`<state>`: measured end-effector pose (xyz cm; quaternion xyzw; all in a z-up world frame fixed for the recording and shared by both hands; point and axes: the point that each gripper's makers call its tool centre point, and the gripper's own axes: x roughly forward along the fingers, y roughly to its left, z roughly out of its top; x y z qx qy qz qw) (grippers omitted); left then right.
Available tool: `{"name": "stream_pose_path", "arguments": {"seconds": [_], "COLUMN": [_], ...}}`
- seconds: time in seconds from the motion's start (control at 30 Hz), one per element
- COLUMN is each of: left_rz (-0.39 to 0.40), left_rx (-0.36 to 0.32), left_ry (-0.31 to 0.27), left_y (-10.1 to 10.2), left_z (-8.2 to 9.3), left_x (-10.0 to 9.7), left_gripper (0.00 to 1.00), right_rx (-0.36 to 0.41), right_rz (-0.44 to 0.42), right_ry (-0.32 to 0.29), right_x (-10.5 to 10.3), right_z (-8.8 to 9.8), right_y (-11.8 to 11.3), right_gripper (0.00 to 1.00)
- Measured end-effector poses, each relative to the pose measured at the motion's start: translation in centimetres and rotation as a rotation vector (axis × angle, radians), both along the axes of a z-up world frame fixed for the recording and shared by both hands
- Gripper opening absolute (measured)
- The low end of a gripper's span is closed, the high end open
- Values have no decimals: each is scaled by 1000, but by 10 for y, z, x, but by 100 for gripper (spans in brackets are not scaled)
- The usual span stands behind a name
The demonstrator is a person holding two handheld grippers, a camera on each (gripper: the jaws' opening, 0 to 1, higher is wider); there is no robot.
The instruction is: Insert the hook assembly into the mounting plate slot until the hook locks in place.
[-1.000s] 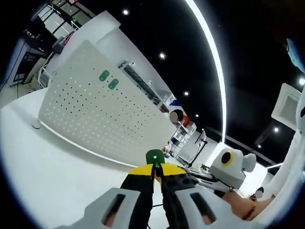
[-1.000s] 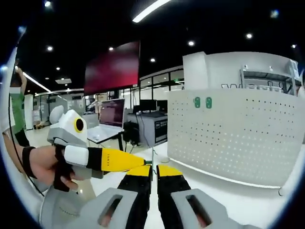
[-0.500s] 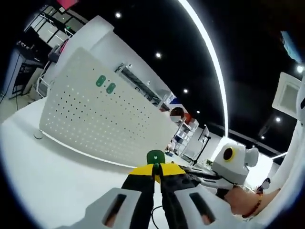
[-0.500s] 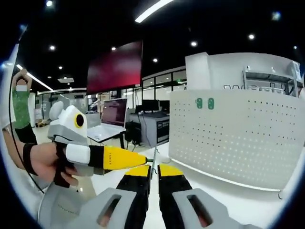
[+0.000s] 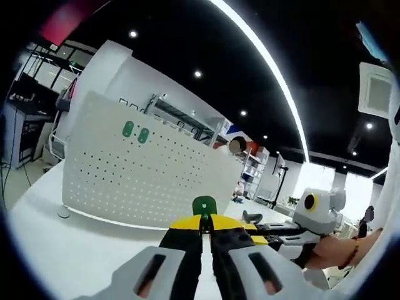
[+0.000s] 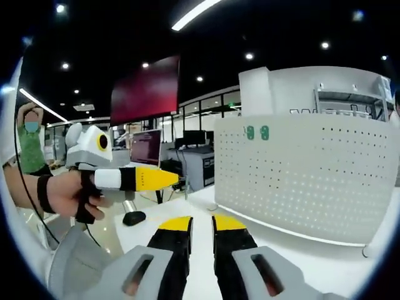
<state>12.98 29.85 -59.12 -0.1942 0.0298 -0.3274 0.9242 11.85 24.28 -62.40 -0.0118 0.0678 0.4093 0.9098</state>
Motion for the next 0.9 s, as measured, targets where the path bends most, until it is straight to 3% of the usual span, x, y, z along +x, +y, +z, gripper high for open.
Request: {"name": "stream_pose_path", "arguments": {"seconds": [0.33,0.9], "left_rz": [76,206], "left_rx": [51,171], "left_ry": [-35,-111], "left_y": [9,31], "left_z": [6,31], "left_x": [23,76], "left_gripper": [3,3], "right_rx": [-32,-63], "right_rz": [18,-44], "right_ry": [1,1], "right_x": [-5,-6], "right_z": [-5,-10], "right_y": [-25,-63], "right_gripper": [21,38]}}
